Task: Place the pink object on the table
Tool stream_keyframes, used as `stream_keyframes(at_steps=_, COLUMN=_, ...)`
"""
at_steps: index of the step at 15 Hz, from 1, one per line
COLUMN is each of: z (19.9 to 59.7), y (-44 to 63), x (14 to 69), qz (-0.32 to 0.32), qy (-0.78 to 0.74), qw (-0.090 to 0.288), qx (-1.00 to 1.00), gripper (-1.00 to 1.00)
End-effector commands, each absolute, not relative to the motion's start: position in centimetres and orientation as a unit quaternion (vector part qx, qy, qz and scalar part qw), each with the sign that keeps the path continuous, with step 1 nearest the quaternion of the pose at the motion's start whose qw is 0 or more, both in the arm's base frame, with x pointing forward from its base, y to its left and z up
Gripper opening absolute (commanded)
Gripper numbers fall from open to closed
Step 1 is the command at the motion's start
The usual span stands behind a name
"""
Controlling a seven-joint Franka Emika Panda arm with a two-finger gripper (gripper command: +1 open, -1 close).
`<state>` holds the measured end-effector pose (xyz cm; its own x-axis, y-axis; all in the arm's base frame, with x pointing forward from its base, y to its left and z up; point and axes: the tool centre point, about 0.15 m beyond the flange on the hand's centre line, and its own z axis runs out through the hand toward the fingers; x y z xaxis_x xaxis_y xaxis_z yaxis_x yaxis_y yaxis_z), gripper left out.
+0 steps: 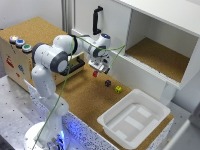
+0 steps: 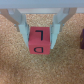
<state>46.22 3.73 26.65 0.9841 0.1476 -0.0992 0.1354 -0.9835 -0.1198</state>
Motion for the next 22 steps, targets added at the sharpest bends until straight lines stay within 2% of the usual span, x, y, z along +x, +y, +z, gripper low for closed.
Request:
stream_keyframes(at_steps=1, z=24.7, y=4.9, x=49.3, qz=0.097, qy=-0.043, qw=0.063, qx=-0.992, gripper=-1.0)
stream_keyframes(at_steps=12, z=21.3, y=6.8, x=50.2, qz=0.065, qy=-0.005, qw=0.091, qx=-0.994, gripper=-1.0)
stream_keyframes(at_steps=13, z=21.4, y=6.9, x=50.1, qz=0.067, qy=-0.001, qw=0.091, qx=-0.994, gripper=1.0)
stream_keyframes(at_steps=17, z=24.2, y=6.8, x=49.1, qz=0.046, qy=0.007, qw=0.081, qx=-0.996, gripper=1.0)
stream_keyframes(at_steps=22, z=24.2, y=6.8, x=49.1, qz=0.046, qy=0.007, qw=0.081, qx=-0.996, gripper=1.0)
